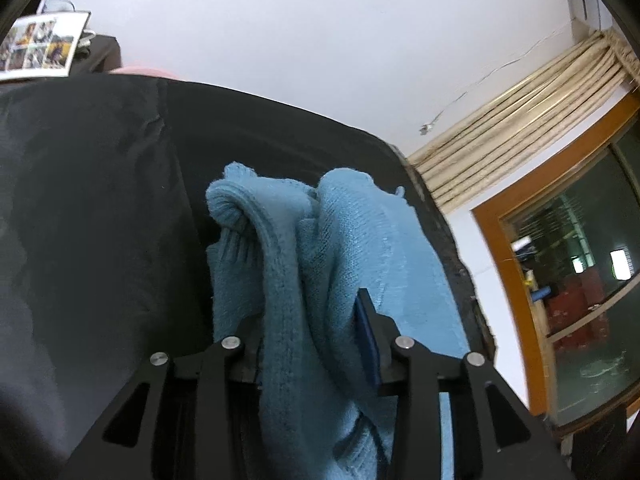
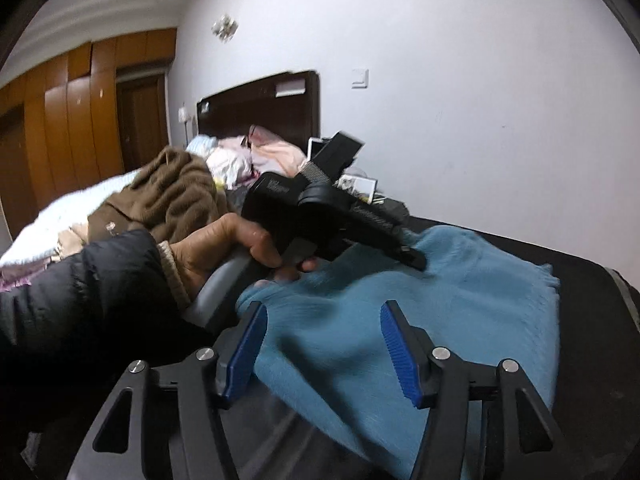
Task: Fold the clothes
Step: 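Fold the sweater in half with the left gripper and release the right gripper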
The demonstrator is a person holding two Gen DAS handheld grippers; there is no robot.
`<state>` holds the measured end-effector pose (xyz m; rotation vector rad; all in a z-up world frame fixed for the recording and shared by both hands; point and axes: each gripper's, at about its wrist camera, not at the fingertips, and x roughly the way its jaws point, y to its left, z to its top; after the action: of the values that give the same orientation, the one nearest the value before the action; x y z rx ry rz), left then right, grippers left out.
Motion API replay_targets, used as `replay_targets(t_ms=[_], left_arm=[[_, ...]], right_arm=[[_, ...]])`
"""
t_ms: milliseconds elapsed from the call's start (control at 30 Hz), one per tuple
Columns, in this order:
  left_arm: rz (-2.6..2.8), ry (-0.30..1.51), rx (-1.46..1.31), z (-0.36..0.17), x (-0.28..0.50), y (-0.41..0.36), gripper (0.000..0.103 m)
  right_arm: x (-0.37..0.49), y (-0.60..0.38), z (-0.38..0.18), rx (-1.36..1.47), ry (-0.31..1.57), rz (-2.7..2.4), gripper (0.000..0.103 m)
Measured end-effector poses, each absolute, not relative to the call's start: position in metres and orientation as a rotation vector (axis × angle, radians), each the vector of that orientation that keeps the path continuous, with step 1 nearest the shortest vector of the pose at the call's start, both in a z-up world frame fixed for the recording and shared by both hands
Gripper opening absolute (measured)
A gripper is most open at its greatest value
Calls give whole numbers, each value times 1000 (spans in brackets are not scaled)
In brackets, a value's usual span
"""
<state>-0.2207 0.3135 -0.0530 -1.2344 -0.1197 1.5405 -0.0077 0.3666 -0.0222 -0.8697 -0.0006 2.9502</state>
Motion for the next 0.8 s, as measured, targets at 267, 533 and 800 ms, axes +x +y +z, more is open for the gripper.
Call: replay_targets(t_ms=[267, 533, 800], left_arm=[[1671, -22, -1240, -25, -202, 276, 53], [1598, -141, -1266, -10, -159, 223, 78], [1750, 85, -1301, -25, -122, 238, 79]], right_arm=[[64, 428, -12, -817, 150, 2824, 63], [101, 454, -28, -887, 160, 2746, 66], [89, 419, -51, -1062, -33, 2754, 71]])
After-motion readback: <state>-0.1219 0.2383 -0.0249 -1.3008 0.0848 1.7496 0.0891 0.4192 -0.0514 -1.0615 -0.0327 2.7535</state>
